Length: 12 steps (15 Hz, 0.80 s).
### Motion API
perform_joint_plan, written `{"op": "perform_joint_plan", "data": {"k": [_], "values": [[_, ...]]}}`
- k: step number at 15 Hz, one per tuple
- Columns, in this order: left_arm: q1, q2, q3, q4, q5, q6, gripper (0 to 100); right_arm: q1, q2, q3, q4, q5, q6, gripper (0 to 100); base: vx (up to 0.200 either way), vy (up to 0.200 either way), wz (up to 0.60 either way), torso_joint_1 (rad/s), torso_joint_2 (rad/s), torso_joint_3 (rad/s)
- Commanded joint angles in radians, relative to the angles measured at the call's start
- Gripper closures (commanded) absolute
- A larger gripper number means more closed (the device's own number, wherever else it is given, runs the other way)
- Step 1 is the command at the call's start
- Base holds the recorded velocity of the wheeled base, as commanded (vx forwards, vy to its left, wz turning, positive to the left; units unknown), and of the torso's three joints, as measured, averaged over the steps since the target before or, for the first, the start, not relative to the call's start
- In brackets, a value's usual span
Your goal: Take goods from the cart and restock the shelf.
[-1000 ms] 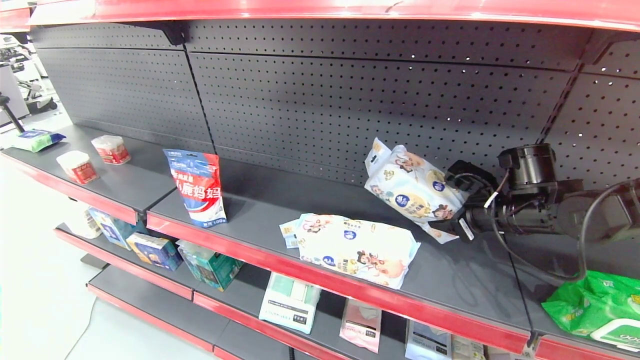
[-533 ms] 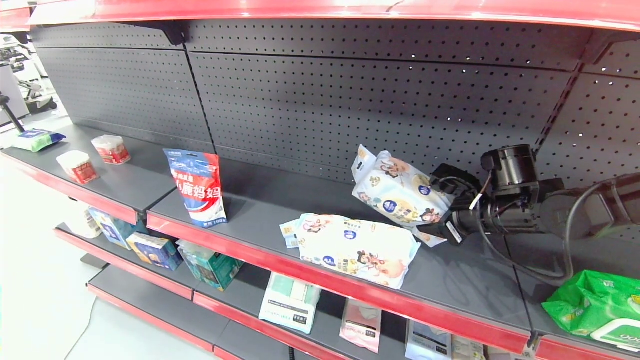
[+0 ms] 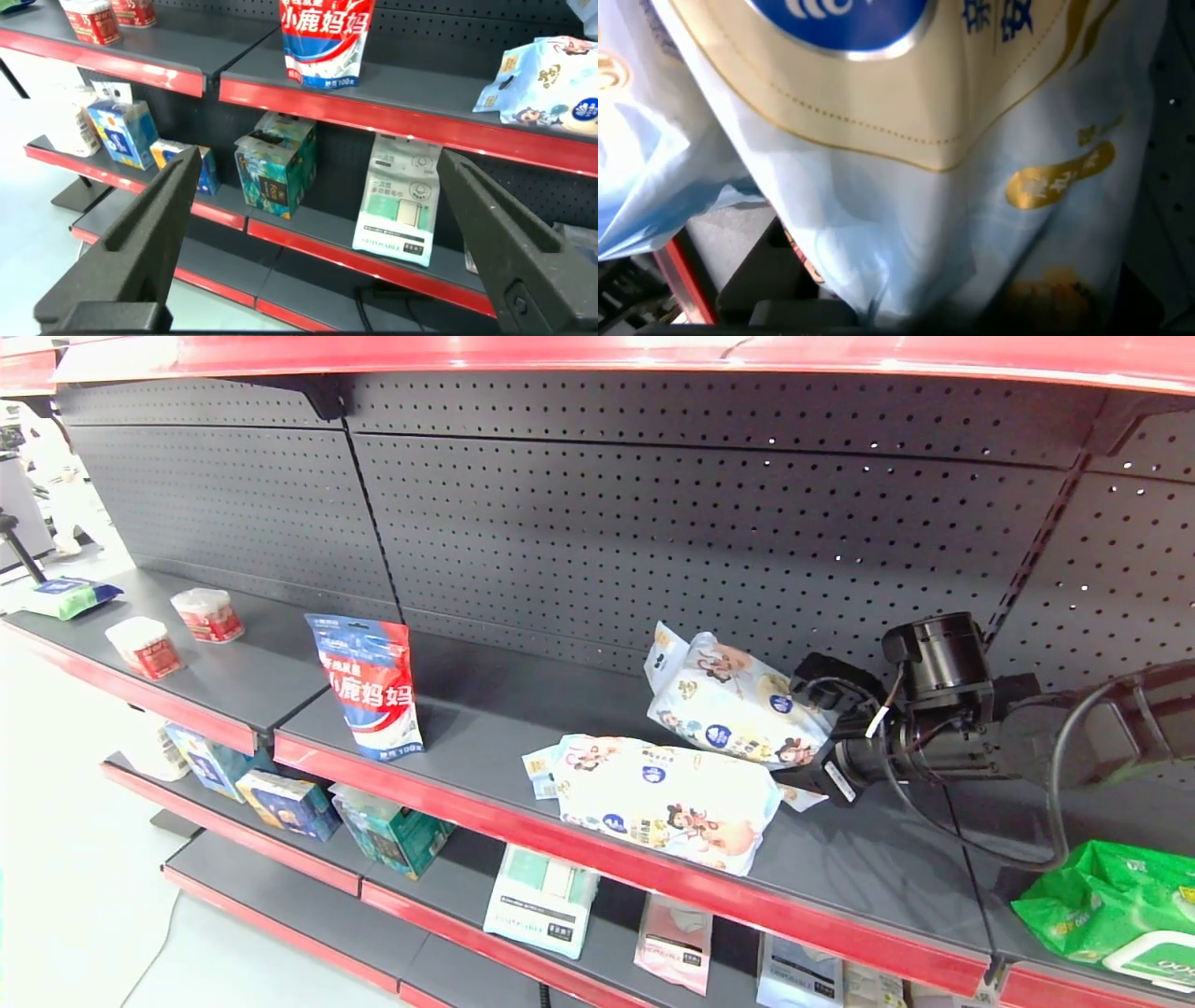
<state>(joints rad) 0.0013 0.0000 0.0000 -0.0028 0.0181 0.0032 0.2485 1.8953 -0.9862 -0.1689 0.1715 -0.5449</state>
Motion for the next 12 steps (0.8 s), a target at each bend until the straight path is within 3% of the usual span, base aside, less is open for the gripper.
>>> {"op": "perform_joint_plan", "data": {"k": [1,12], "values": [[0.000,0.000,0.000,-0.002,0.000,0.000,0,0.003,-0.009,-0.002,0.008,0.000,0.000,100,0.000,0.000,0.00,0.000,0.00,0.000],[0.000,0.000,0.000,0.000,0.000,0.000,0,0.012,-0.027,0.006,0.063,-0.001,0.002,100,0.000,0.000,0.00,0.000,0.00,0.000]]}}
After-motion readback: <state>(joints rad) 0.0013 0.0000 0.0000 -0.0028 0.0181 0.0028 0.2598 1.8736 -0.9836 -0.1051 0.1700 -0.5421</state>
